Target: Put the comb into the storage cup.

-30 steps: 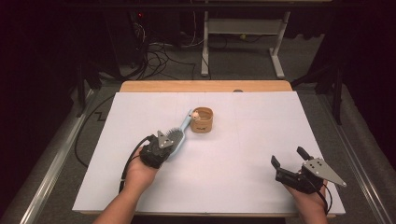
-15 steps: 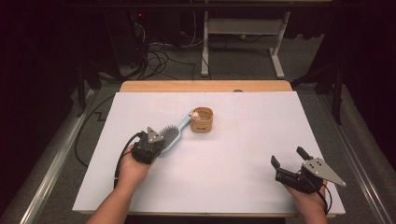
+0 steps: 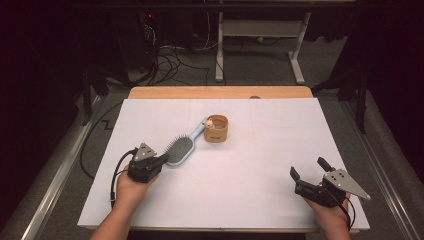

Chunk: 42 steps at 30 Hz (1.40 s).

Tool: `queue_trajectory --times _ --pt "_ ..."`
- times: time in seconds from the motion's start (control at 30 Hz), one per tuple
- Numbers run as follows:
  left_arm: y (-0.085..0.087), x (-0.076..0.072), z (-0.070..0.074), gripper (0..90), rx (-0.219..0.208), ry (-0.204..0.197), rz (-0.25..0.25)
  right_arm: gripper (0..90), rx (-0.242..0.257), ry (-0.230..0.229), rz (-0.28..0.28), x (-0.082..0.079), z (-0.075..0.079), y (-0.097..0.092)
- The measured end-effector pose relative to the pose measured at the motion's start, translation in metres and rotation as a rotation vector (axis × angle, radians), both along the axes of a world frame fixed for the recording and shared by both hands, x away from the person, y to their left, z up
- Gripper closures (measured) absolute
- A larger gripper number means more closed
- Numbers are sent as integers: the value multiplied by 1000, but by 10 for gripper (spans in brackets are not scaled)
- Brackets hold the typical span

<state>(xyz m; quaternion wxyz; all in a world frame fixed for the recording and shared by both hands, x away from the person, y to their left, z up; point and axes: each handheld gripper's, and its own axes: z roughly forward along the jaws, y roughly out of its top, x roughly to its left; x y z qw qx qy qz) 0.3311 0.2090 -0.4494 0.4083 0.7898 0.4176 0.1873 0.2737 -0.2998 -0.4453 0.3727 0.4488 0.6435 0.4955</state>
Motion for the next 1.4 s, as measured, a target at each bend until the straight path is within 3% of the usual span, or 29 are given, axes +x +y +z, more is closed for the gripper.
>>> queue_trajectory --times 0.27,0.37,0.6,0.87,1.07,1.4 --pt "17 -11 -10 826 -73 -33 18 68 -5 4 1 0 -1 1" --pt "22 -14 -12 721 -94 -38 22 68 -6 3 0 0 0 2" --pt "29 -16 -14 589 -106 -63 19 68 -4 1 -5 0 0 2" --pt "28 -18 -11 501 -114 -85 -2 68 -6 -3 -4 0 0 1" --pt "28 -18 -9 408 -135 -92 -7 68 -3 -2 -5 0 1 1" --pt "28 -16 -12 294 -126 -89 -20 68 -4 -2 -6 0 0 1"
